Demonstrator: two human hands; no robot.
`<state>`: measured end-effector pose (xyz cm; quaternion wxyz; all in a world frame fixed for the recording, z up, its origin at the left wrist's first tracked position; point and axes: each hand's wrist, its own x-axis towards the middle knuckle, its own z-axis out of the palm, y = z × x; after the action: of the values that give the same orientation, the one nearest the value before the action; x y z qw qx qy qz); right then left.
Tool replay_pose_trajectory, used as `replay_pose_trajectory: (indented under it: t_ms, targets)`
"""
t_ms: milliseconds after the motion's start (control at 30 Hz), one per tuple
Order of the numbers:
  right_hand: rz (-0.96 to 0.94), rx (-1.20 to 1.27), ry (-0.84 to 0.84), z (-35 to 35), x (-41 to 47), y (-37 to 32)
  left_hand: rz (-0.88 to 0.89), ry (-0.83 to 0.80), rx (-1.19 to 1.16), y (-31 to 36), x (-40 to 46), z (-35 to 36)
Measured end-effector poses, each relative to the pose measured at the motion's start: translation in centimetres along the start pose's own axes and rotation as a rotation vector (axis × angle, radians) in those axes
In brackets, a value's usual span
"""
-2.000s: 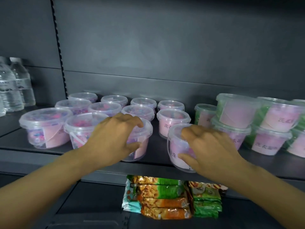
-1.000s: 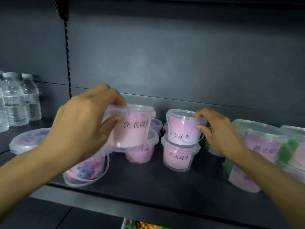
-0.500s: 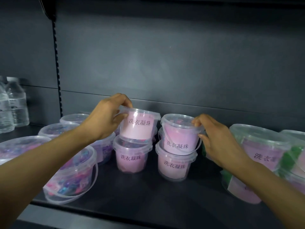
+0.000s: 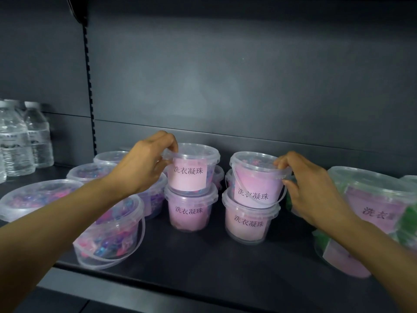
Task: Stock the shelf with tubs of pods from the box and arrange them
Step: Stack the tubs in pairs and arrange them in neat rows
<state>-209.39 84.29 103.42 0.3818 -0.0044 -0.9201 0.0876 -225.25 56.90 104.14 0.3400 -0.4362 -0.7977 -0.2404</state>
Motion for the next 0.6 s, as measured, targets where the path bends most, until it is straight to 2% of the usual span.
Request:
replay_pose_trajectory:
  t_ms: [233, 333, 433, 500, 600]
  targets:
    - [0.037, -0.021, -0.012, -0.5, -0.6, -0.7, -0.08, -0.01, 0.007, 0.9, -0.6, -0.2]
    - [0.144, 0.065, 0.007, -0.8, -2.0, -1.4, -0.328, 0.02, -0.144, 2.4, -1.7, 0.3]
    - [0.354, 0.286, -0.013, 0.2, -4.1, -2.0, -0.606, 0.047, -0.448, 4.7, -3.8, 2.1]
    - [0.52, 0.461, -0.097, 1.9, -5.2, -2.1, -0.727, 0.042, -0.633, 6.1, -5.3, 4.0]
    - [0.707, 0.642, -0.178, 4.8, -6.1, -1.8, -0.846, 0.056, -0.744, 7.1, -6.6, 6.8]
